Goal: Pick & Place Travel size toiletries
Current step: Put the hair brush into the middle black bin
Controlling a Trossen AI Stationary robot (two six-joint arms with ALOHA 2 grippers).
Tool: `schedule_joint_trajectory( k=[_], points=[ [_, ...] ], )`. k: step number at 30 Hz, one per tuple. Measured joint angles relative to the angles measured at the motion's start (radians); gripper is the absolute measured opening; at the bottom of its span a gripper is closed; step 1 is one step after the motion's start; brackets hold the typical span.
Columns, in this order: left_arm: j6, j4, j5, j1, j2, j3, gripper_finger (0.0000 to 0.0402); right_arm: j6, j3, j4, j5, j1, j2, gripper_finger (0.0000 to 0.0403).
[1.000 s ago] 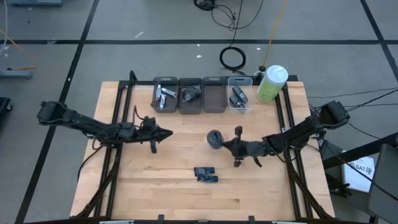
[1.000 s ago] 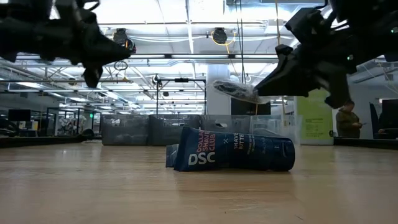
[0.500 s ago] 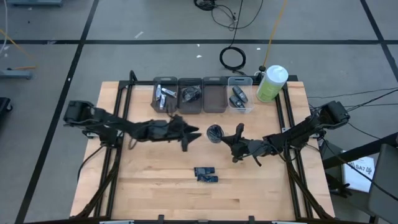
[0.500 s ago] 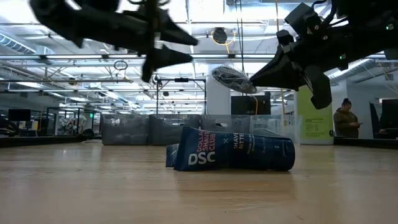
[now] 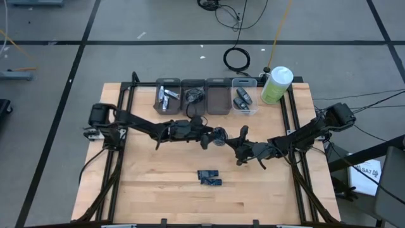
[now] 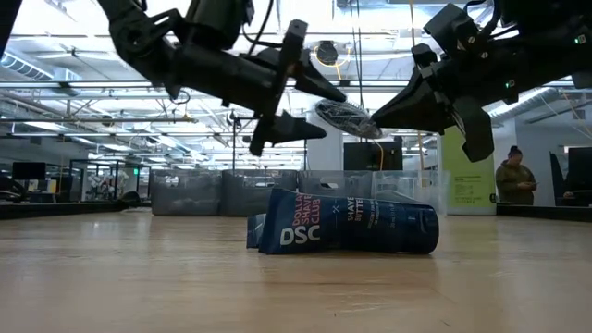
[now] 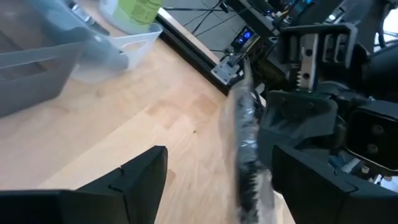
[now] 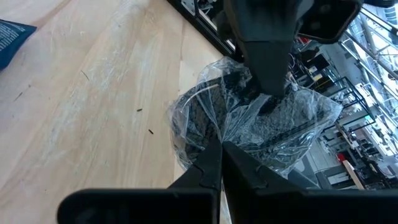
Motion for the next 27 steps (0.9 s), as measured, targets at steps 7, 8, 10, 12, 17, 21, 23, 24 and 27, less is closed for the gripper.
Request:
schedule_joint_trajectory(
  k=[7, 8, 10, 12, 17, 21, 23, 24, 27],
  points=[
    [0.026, -0.002, 0.023, -0.002, 0.003, 0.021, 0.0258, 0.0, 0.0, -0.004, 0.0, 0.0, 0.0, 0.0],
    [0.023, -0.003, 0.028, -0.002, 0.002, 0.021, 0.0254, 0.0, 0.0, -0.004, 0.0, 0.0, 0.0, 0.0],
    [0.018, -0.002, 0.048, -0.002, 0.0, 0.021, 0.0246, 0.0, 0.0, -0.004, 0.0, 0.0, 0.0, 0.0],
    [0.017, -0.002, 0.069, -0.002, 0.0, 0.021, 0.0238, 0.0, 0.0, -0.004, 0.0, 0.0, 0.0, 0.0],
    [0.017, -0.002, 0.103, -0.003, 0.0, 0.021, 0.021, 0.0, 0.0, -0.004, 0.0, 0.0, 0.0, 0.0],
    [0.018, -0.002, 0.104, -0.002, 0.0, 0.021, 0.0179, 0.0, 0.0, -0.004, 0.0, 0.0, 0.0, 0.0],
    [0.019, -0.003, 0.104, -0.002, 0.0, 0.021, 0.0162, 0.0, 0.0, -0.004, 0.0, 0.0, 0.0, 0.0],
    [0.022, -0.003, 0.104, -0.002, 0.0, 0.021, 0.0154, 0.0, 0.0, -0.004, 0.0, 0.0, 0.0, 0.0],
    [0.024, -0.003, 0.104, -0.002, 0.0, 0.02, 0.0131, 0.001, 0.0, -0.004, 0.0, 0.0, 0.0, 0.0]
  ],
)
